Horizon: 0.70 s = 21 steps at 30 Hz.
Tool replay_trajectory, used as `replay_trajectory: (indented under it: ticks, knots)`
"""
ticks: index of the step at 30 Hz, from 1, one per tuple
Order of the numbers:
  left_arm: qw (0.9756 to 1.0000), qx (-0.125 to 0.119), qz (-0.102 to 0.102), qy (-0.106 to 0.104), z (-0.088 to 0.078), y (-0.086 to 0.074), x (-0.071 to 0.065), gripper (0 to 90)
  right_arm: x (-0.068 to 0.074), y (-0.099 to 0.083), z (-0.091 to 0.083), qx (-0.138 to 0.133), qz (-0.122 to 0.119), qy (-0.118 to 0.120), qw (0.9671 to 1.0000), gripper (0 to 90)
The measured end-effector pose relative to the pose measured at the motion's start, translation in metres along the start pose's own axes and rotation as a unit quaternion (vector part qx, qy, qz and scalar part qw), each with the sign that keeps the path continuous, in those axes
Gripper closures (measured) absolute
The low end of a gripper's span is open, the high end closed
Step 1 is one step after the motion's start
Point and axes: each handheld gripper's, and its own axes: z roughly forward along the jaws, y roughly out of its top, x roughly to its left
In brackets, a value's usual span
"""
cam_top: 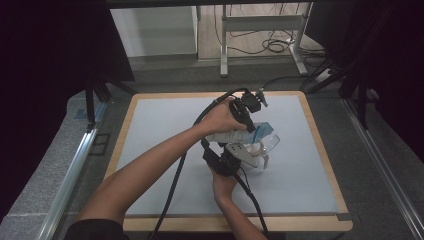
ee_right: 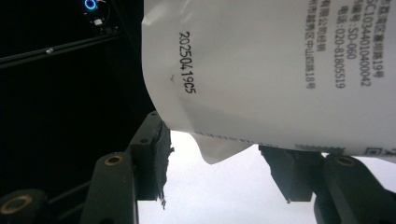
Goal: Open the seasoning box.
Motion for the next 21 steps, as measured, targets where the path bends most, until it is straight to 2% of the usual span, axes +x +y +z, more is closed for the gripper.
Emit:
replay_trajectory:
  ticks: [21]
  knots:
    - [1.0000, 0.002, -0.001, 0.001, -0.0020, -0.0001, 0.0014, 90.0, 0.0018, 0.0015, 0.0016, -0.002, 0.002, 0.001, 1.0000, 44.6]
